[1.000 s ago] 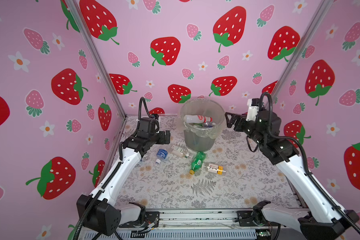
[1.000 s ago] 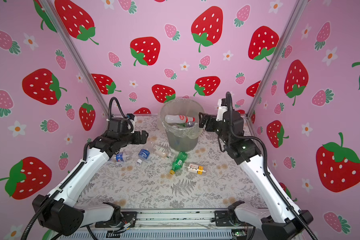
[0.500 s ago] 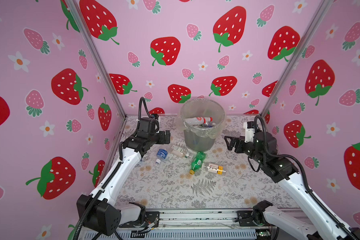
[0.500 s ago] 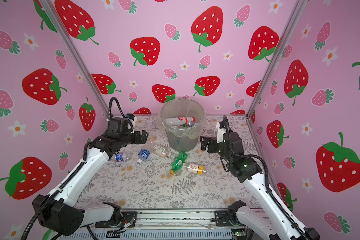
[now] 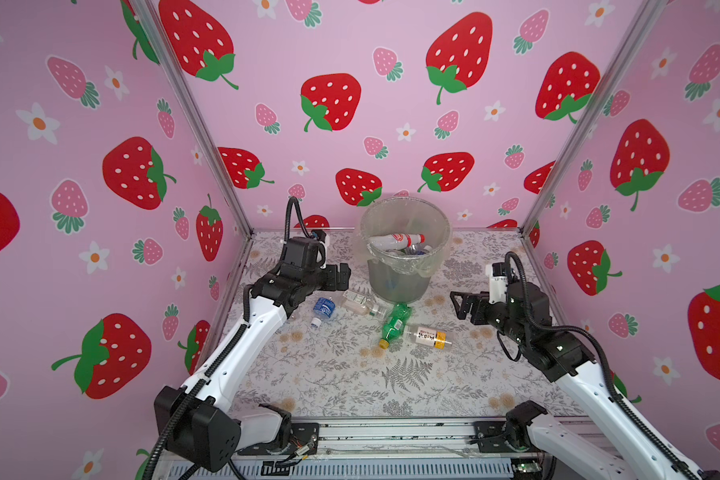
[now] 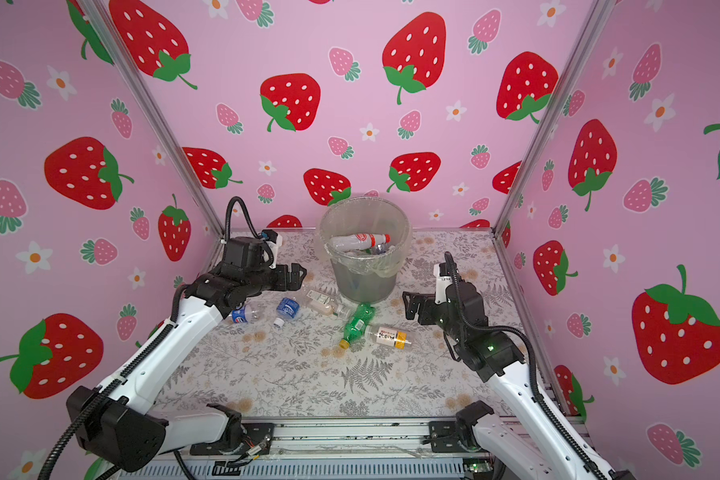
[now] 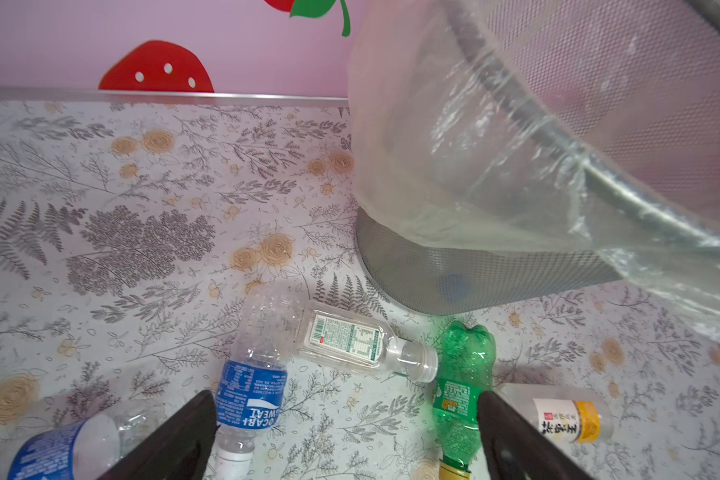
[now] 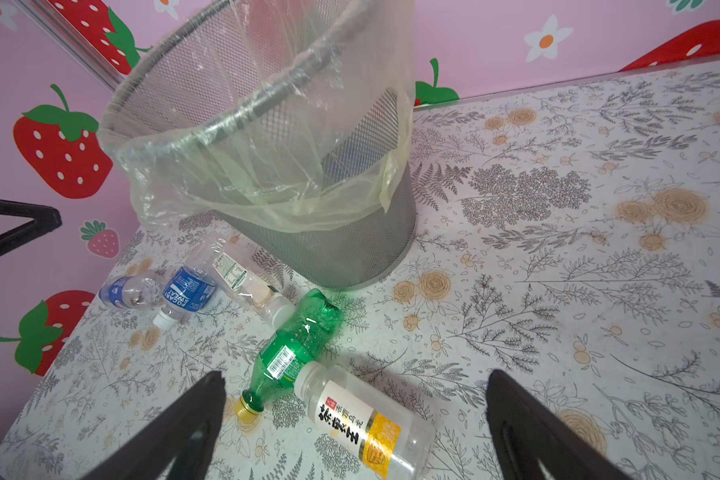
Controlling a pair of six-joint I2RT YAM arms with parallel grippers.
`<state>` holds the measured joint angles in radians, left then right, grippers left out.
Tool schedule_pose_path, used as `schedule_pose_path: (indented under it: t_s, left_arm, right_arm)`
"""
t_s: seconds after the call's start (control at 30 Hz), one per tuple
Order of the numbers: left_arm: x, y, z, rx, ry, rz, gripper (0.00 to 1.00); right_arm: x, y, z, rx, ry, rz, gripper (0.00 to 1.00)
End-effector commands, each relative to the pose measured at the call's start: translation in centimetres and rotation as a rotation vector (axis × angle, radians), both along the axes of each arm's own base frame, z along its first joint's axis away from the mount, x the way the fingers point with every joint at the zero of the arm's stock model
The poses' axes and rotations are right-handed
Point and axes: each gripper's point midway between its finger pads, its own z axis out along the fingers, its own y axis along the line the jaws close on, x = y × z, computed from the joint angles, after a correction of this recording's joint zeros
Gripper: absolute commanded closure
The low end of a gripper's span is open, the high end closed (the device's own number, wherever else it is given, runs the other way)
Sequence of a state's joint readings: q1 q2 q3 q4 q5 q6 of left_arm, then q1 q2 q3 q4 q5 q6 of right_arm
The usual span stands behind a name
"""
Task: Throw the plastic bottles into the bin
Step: 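Withdraw the right gripper from the bin while the left gripper reaches toward the green bottle, then lower the left gripper onto the green soda bottle and close on it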
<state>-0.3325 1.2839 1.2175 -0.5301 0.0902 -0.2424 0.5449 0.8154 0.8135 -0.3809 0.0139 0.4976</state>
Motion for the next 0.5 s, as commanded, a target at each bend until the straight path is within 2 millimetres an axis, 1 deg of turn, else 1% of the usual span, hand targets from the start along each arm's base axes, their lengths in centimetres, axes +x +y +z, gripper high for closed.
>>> schedule_pose_path:
  t_s: [0.0,0.17,0.2,0.23,0.37,0.47]
  left_arm:
    - [-1.9,-2.5,0.6,-0.086,0.021,-0.093,0.01]
    - [-3.9,-4.6,0.2,-0.09,0.013,-0.137,0.01]
    - [-4.4,-5.1,0.0,-0.089,0.013,-0.147,0.01]
    - [-4.5,-5.1,-0.3,-0.076,0.01,-0.136,0.01]
    - [-6.1,-6.1,-1.9,-0.049,0.014,-0.144,0.01]
    - [-7.1,-6.9,-3.4,-0.041,0.029,-0.149,0.01]
  right_arm:
    - [-0.4,-0.1,-1.6,-0.019,0.02,0.014,0.01]
    - [-0.4,0.3,-3.6,-0.019,0.051,0.034,0.01]
    - [-0.2,0.5,-3.4,-0.011,0.035,0.035,0.01]
    - [-0.1,0.6,-3.5,-0.013,0.037,0.037,0.01]
    - [0.0,0.7,-3.8,-0.026,0.037,0.051,0.01]
    - [-0.1,0.6,-4.1,-0.035,0.037,0.057,0.01]
